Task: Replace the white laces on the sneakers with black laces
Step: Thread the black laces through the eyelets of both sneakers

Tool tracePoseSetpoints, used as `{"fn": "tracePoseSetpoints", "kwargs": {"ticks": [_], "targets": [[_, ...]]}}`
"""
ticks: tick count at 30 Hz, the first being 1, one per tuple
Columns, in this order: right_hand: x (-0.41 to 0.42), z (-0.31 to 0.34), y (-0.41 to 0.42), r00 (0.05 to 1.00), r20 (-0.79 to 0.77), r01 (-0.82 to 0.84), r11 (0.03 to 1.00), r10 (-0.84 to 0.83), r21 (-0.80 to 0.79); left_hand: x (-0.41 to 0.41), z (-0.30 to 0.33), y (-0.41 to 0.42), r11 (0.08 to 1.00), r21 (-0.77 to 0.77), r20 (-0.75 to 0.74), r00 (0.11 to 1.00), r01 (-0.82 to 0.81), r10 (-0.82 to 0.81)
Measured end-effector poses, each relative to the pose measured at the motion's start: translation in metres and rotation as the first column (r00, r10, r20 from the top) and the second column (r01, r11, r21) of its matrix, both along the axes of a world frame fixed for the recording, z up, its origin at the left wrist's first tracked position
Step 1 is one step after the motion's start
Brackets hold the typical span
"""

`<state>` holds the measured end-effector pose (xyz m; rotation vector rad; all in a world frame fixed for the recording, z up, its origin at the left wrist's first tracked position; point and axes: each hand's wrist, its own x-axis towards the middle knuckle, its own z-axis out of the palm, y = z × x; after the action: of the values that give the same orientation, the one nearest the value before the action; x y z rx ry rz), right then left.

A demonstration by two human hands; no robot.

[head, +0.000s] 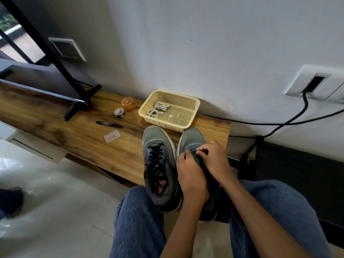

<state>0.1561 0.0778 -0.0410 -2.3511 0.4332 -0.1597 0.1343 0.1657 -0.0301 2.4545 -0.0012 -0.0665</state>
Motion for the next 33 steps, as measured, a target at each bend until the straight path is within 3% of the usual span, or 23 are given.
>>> {"fn": "tracePoseSetpoints", "kwargs": {"ticks": [4, 10, 33], "targets": [[0.003, -0.001, 0.005, 1.0, -0.016, 0.003, 1.0, -0.003, -0.011, -0.001, 0.006, 0.004, 0.966, -0.206, -0.06, 0.987, -0.156, 0.147], [0.008, -0.003, 0.01, 0.999, -0.022, 0.046, 0.999, -0.046, -0.001, 0.006, 0.005, 0.006, 0.92, -0.283, -0.168, 0.958, -0.271, 0.23], [0.01, -0.008, 0.013, 0.997, -0.071, -0.022, 0.999, 0.024, 0.034, 0.013, 0.011, 0.011, 0.914, -0.282, -0.286, 0.935, -0.291, 0.21]]}}
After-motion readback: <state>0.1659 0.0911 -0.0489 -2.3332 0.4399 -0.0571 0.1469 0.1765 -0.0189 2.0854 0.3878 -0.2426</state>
